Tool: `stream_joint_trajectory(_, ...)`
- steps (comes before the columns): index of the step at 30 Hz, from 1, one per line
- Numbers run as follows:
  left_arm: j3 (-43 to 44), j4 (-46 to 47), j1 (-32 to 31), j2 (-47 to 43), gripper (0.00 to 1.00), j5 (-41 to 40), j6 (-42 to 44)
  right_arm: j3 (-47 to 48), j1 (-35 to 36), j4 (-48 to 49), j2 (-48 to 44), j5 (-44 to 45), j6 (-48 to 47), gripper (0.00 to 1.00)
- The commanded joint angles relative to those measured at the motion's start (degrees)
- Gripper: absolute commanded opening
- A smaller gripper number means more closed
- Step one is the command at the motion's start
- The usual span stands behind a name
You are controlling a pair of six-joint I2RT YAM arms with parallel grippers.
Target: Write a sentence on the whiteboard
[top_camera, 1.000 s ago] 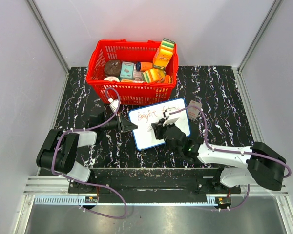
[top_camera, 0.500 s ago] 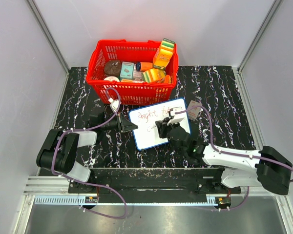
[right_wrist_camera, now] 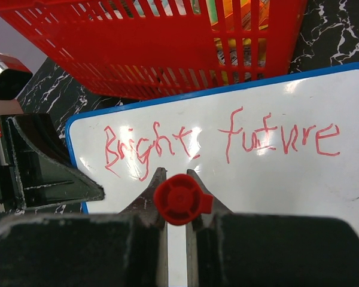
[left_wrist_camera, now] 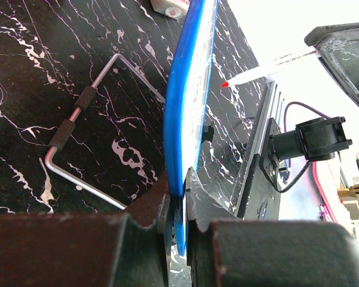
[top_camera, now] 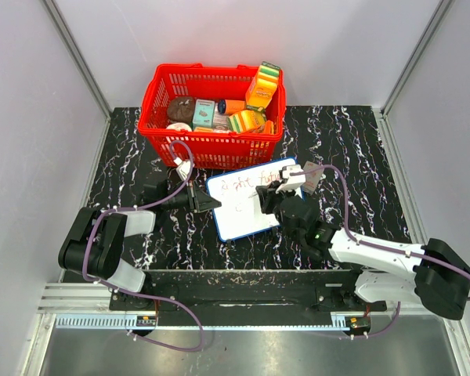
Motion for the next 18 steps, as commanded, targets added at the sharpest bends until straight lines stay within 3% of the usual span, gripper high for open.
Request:
stream_joint_trajectory(1,0.6,-1.9,-0.8,-0.1,0.0,-5.7,5.6,1.4,-0.5,1.1,1.0,-2.5,0.9,0.0)
stream_joint_trajectory(18,0.8,-2.3,-0.8,-0.2,0.0,-5.7,5.8,0.6,-0.5,1.5,2.4,-2.6,3.2,0.0)
